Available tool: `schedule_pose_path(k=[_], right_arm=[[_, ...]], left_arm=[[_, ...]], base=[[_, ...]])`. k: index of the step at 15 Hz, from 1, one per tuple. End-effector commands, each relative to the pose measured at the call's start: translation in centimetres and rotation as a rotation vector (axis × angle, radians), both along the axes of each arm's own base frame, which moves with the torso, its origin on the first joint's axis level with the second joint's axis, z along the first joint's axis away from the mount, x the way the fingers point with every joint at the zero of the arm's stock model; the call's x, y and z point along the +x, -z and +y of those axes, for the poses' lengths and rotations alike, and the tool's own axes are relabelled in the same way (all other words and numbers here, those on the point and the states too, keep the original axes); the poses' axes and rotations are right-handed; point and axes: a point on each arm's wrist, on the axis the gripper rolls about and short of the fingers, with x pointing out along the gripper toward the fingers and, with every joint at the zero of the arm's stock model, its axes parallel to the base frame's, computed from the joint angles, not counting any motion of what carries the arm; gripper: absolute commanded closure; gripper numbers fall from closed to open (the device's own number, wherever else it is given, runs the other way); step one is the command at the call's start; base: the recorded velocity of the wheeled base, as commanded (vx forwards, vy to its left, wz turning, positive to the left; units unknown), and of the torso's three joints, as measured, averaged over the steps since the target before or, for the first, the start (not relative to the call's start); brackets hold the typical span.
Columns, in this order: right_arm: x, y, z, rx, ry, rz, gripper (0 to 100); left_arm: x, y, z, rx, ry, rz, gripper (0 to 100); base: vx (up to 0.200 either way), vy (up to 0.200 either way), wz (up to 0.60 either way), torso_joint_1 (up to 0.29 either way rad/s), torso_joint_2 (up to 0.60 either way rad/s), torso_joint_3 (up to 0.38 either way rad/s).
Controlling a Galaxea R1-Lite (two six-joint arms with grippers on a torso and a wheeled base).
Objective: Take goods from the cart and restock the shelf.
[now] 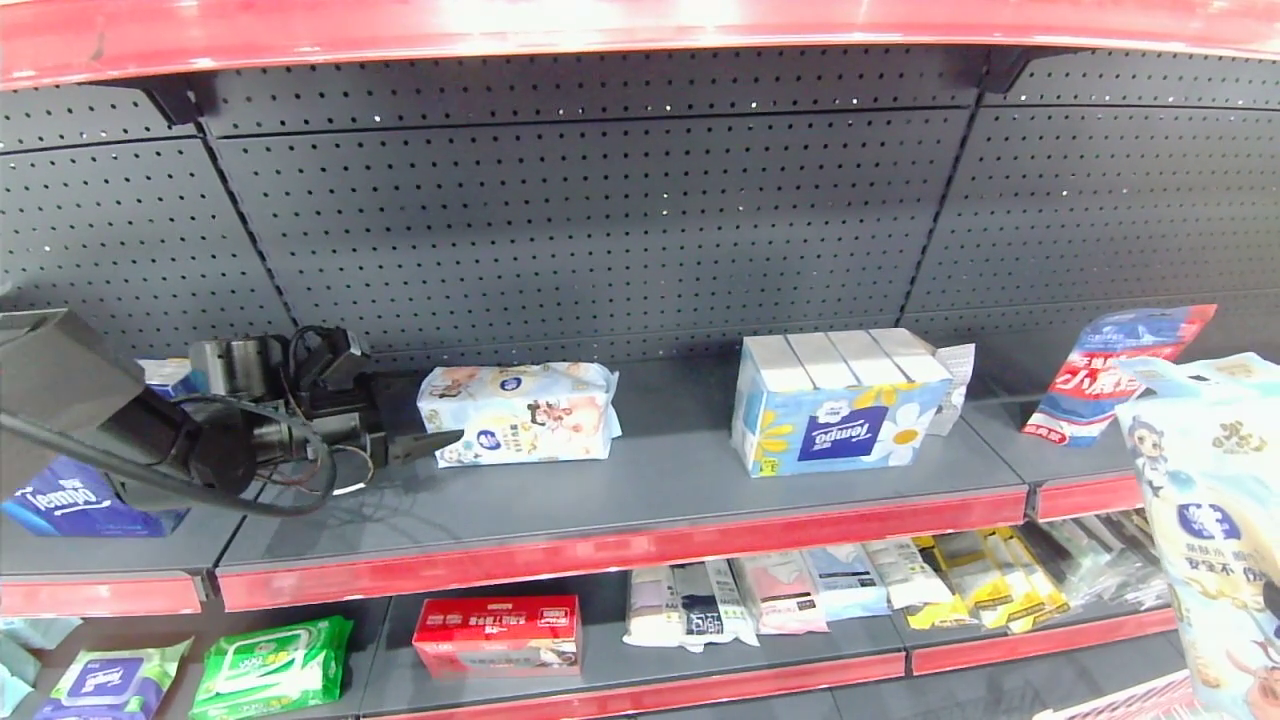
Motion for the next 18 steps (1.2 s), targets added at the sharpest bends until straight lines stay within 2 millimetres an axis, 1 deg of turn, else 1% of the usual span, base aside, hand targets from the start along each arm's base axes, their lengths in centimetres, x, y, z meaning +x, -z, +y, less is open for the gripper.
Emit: schedule_pose_path(k=[1,3,6,9,13,15,18], right_arm=[[0.0,0.0,0.0,0.0,0.0,0.001,100],[-0.2,0.3,0.0,0.0,0.0,0.005,100],[-0.2,0.4,0.0,0.0,0.001,0.004,100],[-0.2,0.5,0.0,-0.004,0.0,0.011,100],[-0.3,0.5,0.0,-0.005,0.003,0.006,100],[-0.3,0.5,0.0,-0.019,-0.001,0.008,100],[-0.2,0.5,0.0,-0.02,-0.001,0.011,100]], left_arm=[[0.5,0.4,0.1,-0.003,-0.001,0.006,0],[1.0,0.3,-0.1,-0.006,0.005,0.001,0],[1.8,0.8,-0.5,-0.005,0.018,-0.003,0],[2.0,1.2,-1.5,-0.014,0.057,0.007,0],[3.0,1.4,-2.1,-0.013,0.076,-0.013,0],[3.0,1.6,-2.3,-0.014,0.081,-0.006,0],[3.2,1.4,-2.7,-0.03,0.083,0.012,0]], base=[[0.0,0.0,0.0,0.0,0.0,0.0],[0.0,0.0,0.0,0.0,0.0,0.0],[0.0,0.0,0.0,0.0,0.0,0.0],[0.0,0.0,0.0,0.0,0.0,0.0],[0.0,0.0,0.0,0.0,0.0,0.0],[0.0,0.0,0.0,0.0,0.0,0.0],[0.0,0.0,0.0,0.0,0.0,0.0]])
